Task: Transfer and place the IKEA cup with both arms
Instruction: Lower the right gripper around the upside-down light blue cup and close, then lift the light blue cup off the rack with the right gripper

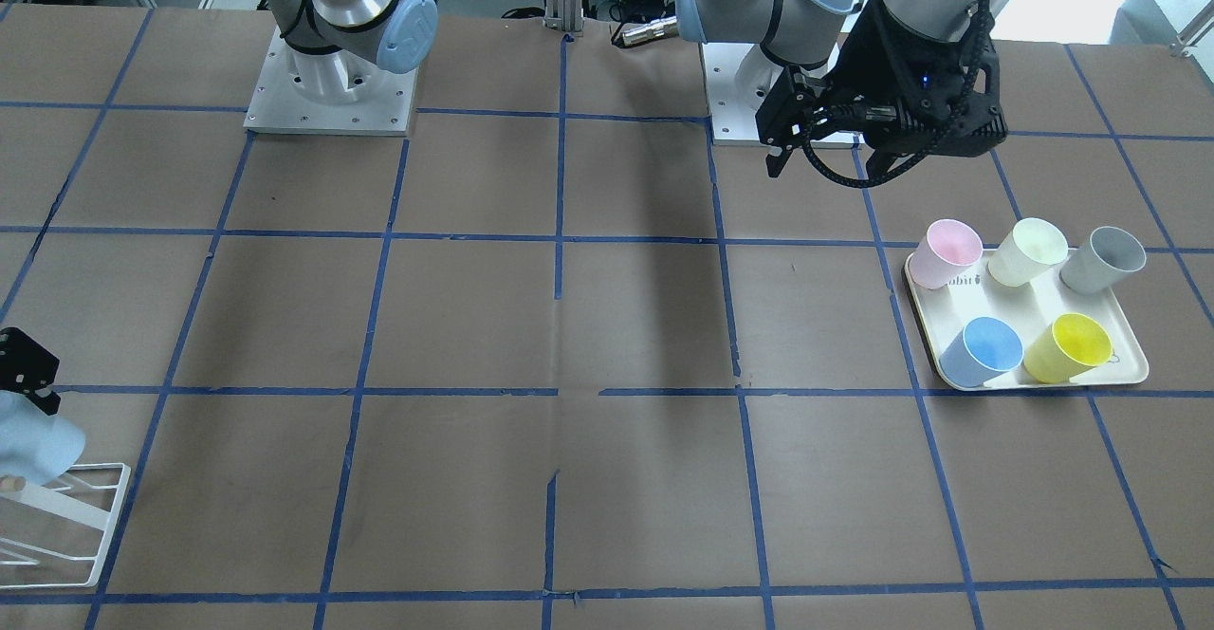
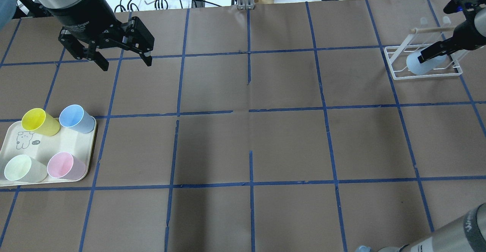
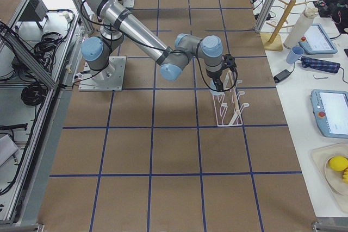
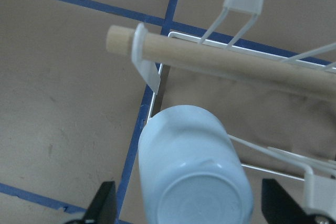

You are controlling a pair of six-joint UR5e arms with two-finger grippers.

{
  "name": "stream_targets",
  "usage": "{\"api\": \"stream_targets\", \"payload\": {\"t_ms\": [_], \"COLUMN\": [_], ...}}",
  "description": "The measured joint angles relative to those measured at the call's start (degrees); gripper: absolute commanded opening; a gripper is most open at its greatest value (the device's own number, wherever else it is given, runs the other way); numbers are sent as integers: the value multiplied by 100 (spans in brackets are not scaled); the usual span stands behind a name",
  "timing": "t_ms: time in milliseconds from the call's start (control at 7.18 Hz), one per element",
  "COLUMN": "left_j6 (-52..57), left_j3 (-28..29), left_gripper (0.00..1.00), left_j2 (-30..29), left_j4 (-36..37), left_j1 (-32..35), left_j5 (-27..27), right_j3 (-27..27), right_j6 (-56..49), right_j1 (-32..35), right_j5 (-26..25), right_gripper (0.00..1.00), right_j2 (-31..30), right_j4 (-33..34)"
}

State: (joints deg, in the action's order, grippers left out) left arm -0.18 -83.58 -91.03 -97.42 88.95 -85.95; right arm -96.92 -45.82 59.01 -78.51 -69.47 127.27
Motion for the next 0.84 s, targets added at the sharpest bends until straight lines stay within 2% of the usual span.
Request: {"api": "stream_targets", "payload": {"t_ms": [278, 418, 557, 835], "left_j6": [-2, -6, -8, -14], "left_j3": [0, 0, 0, 3], "left_gripper": [100, 100, 100, 100], "left_j2": [-1, -1, 2, 11], "left_j4": [1, 0, 2, -22], "left_j1": [0, 0, 0, -6], "left_j5": [-6, -6, -7, -20], "right_j3": [4, -1, -6, 1], "right_j6": [-5, -15, -23, -22], "right_j1": [19, 21, 22, 23], "right_j5": [-27, -55, -74, -92], "right_gripper": [95, 90, 76, 36], "right_j2": [9, 14, 18, 14], "right_j4": [-2, -8, -22, -68]}}
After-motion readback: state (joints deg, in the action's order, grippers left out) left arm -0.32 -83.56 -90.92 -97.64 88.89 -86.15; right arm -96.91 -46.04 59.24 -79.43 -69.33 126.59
